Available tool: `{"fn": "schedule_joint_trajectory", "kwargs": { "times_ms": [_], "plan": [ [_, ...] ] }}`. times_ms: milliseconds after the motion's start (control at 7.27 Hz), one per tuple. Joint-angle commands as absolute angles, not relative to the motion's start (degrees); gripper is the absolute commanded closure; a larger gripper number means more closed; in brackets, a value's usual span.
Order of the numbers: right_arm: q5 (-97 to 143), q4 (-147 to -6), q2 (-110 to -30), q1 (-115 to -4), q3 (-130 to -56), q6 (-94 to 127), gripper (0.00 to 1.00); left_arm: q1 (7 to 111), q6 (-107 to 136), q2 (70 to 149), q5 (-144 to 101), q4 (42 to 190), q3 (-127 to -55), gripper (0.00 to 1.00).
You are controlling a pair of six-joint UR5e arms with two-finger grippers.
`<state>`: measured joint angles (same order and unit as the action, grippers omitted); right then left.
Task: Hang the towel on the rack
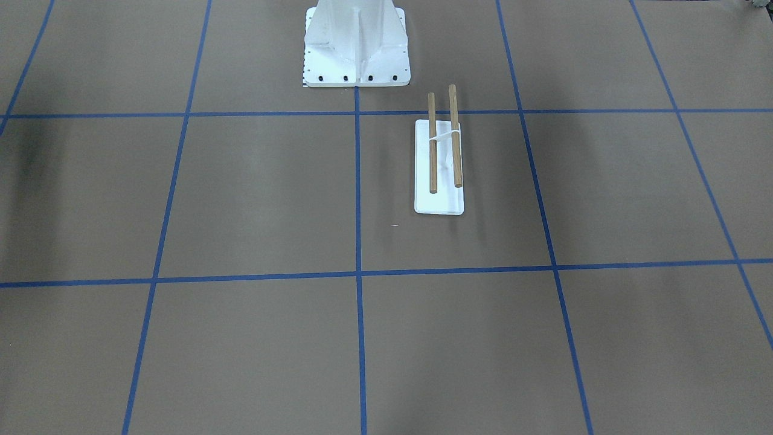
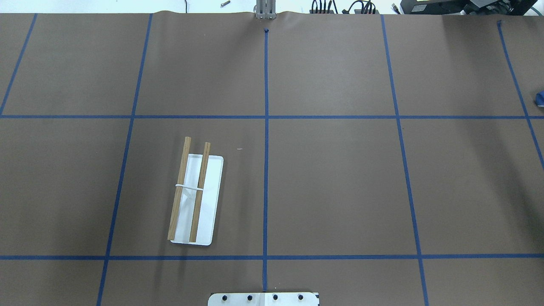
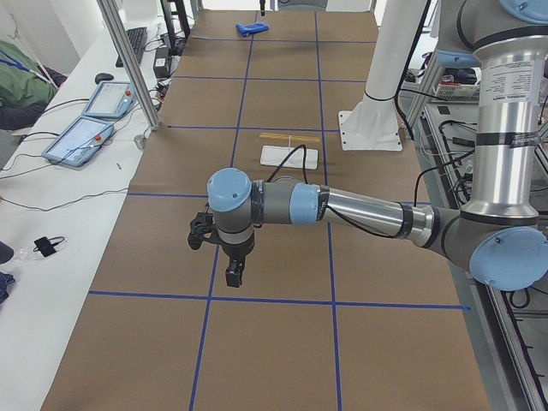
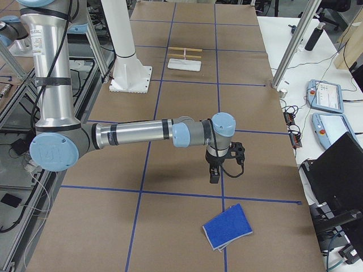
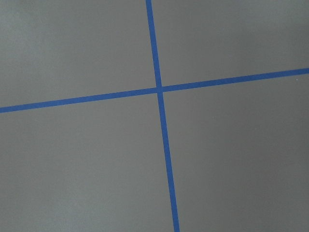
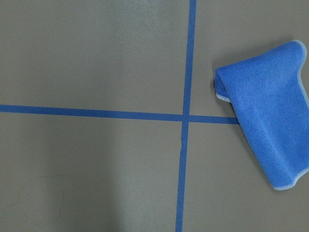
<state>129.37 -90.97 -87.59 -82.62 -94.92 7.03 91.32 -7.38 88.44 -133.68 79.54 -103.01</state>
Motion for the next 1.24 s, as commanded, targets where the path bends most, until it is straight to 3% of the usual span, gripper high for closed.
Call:
{"fn": "schedule_joint_trajectory", "kwargs": {
  "times_ms": [0,688,962,1100],
  "plan": [
    [129.4,-91.0,-87.6,-82.6,-94.8,7.0,0.0,91.3,-7.8,88.2,-133.6,79.9,-102.5,0.01],
    [125.4,-86.5,-86.9,-80.1,-93.8,6.6,0.0,91.4,-7.3,88.2,-133.6,91.3,-102.7,0.01],
    [114.8,-79.8,-87.0,-77.0,-87.1,5.5,0.0,91.3,-7.3,87.5,-133.7,91.4,-102.5,0.01],
    [113.8,-72.6,-86.6,-76.6,-80.1,0.8,0.0,91.3,-7.3,87.4,-133.7,91.4,-102.5,0.01]
  ]
}}
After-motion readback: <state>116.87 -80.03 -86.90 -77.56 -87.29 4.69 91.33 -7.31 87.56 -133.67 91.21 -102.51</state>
